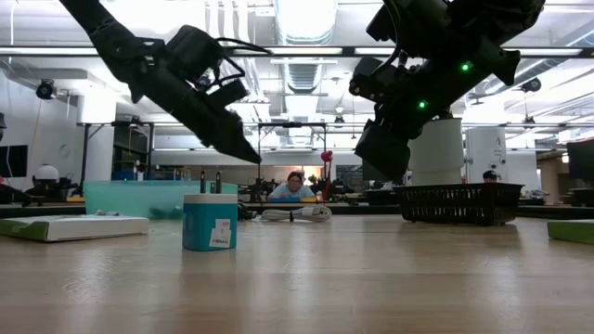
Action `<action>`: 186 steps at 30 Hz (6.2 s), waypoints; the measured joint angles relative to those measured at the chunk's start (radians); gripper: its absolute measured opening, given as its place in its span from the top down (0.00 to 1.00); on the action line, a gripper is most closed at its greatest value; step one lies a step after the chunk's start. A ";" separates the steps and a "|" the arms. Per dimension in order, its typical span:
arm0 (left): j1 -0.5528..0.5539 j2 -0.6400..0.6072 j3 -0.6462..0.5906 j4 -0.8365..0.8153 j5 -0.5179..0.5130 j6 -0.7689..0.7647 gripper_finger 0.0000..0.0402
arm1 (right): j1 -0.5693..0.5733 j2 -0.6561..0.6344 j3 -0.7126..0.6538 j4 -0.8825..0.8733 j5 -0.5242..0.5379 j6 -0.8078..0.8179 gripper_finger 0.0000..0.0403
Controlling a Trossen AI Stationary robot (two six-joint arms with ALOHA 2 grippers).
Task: Pick and place items into bin
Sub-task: Put the white charger cable into the green bin
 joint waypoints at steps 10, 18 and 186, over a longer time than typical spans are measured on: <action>0.001 0.112 0.020 0.075 0.294 0.124 0.60 | 0.000 0.000 0.000 0.000 0.000 0.000 0.81; 0.002 0.174 0.071 0.073 0.295 0.124 0.60 | 0.000 0.000 0.000 0.000 0.000 0.000 0.79; -0.012 0.262 0.205 0.177 0.489 0.194 0.99 | -0.131 -0.181 -0.447 0.986 -0.550 -0.372 0.45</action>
